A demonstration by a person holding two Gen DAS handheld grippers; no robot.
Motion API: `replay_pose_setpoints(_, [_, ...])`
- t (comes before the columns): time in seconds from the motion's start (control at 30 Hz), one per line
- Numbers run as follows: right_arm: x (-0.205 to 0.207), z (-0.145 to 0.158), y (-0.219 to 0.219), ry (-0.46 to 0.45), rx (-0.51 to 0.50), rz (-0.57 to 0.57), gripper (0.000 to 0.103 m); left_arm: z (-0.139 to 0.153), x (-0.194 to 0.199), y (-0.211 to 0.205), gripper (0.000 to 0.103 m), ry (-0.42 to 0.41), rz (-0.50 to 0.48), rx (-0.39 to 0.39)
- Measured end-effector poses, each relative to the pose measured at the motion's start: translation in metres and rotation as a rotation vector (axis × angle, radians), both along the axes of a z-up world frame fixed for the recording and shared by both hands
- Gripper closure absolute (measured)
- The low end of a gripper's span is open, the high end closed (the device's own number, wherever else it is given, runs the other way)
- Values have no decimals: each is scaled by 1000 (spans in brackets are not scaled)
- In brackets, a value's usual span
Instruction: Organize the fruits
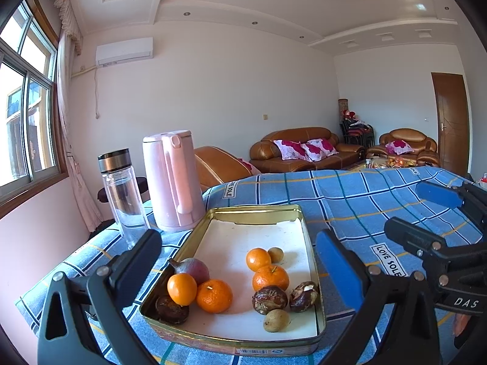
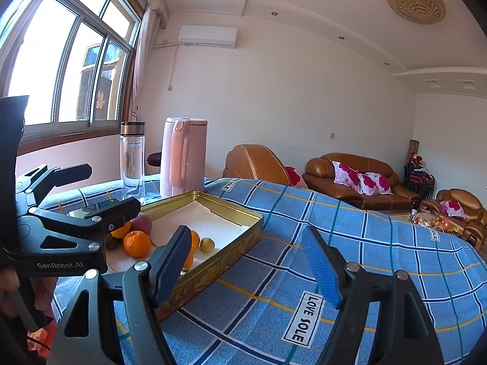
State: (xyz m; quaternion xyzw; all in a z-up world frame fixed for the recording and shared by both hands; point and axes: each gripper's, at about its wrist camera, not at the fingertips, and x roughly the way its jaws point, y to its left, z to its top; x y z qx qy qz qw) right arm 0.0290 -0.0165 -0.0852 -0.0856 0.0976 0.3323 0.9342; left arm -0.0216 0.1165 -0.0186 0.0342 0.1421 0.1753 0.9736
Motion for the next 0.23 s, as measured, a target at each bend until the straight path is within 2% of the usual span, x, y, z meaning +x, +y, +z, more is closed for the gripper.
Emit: replay_pose_setpoints(0.23, [0, -4, -3, 8, -3, -3, 27, 0, 1, -4, 0, 8, -19, 1])
